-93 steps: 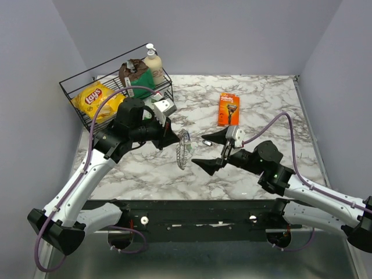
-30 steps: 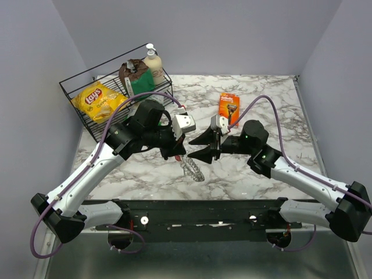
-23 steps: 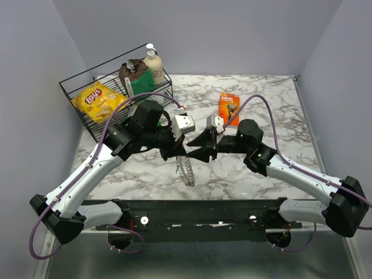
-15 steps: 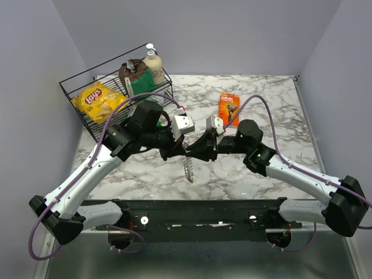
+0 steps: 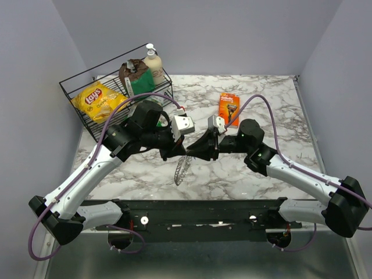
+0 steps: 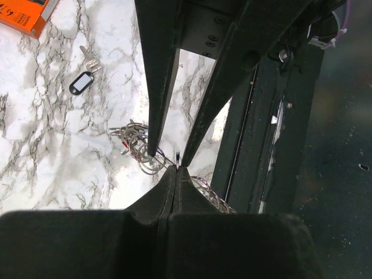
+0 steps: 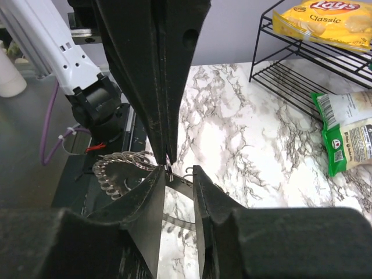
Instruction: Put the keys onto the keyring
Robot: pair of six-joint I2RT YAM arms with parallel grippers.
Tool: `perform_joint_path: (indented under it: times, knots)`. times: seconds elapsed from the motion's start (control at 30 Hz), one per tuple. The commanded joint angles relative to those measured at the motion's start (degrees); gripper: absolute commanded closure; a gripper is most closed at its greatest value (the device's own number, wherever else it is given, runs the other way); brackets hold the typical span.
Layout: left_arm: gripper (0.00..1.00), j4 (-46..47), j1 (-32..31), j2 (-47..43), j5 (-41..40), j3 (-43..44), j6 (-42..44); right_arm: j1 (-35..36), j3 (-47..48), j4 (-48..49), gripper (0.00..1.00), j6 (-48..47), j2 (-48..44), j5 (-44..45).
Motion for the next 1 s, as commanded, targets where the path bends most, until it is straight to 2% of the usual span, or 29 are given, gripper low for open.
perform_joint_path:
  times: [0.0, 0.17, 0.33, 0.43, 0.53, 0.57, 0.8, 0.97]
  knots:
    - [1.00, 0.14, -0.51, -1.49, 2.56, -0.10, 0.30, -0.53, -0.88, 1.41, 0.66, -0.32, -0.99, 0.21]
    - [1.00, 0.23, -0.51, -1.23, 3.00, 0.08, 0.12, -0.62, -0.08, 1.93, 0.74, -0.14, 0.50, -1.02]
    - [1.00, 0.23, -0.60, -0.96, 3.70, -0.18, 0.21, -0.62, -0.17, 3.25, 0.76, 2.23, 0.77, -1.37]
    - [1.00, 0.32, -0.60, -0.87, 3.97, -0.01, 0.12, -0.62, 0.09, 3.60, 0.81, 2.58, 1.29, -1.81]
    - [1.00, 0.50, -0.69, -0.70, 3.88, 0.17, 0.21, -0.61, 0.35, 3.60, 0.92, 2.84, 2.00, -1.99]
    - [1.00, 0.50, -0.69, -0.61, 3.88, 0.25, 0.21, -0.62, 0.53, 3.60, 0.99, 2.85, 2.17, -2.07]
    - [1.00, 1.90, -0.77, -1.92, 1.86, 0.52, -0.40, -0.53, 0.01, 4.48, 0.99, 3.37, 2.35, -1.72]
    - [0.98, 6.81, -0.69, -4.29, -0.78, -0.80, -2.60, -0.62, -0.96, 6.06, 0.99, 4.34, 0.34, -0.06]
